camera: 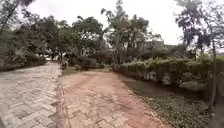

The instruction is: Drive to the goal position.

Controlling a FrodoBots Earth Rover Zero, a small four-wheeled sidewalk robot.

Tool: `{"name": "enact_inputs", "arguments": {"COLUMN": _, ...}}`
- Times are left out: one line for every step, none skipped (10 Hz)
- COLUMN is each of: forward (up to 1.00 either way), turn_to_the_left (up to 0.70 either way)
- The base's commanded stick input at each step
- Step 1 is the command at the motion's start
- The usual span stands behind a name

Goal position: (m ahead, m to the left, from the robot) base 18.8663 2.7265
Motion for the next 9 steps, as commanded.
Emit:
{"name": "enact_inputs", "arguments": {"forward": 0.7, "turn_to_the_left": 0.0}}
{"name": "enact_inputs", "arguments": {"forward": 0.7, "turn_to_the_left": 0.0}}
{"name": "enact_inputs", "arguments": {"forward": 0.7, "turn_to_the_left": 0.0}}
{"name": "enact_inputs", "arguments": {"forward": 0.7, "turn_to_the_left": 0.0}}
{"name": "enact_inputs", "arguments": {"forward": 0.7, "turn_to_the_left": 0.0}}
{"name": "enact_inputs", "arguments": {"forward": 0.7, "turn_to_the_left": 0.0}}
{"name": "enact_inputs", "arguments": {"forward": 0.7, "turn_to_the_left": 0.0}}
{"name": "enact_inputs", "arguments": {"forward": 0.7, "turn_to_the_left": 0.0}}
{"name": "enact_inputs", "arguments": {"forward": 0.7, "turn_to_the_left": 0.0}}
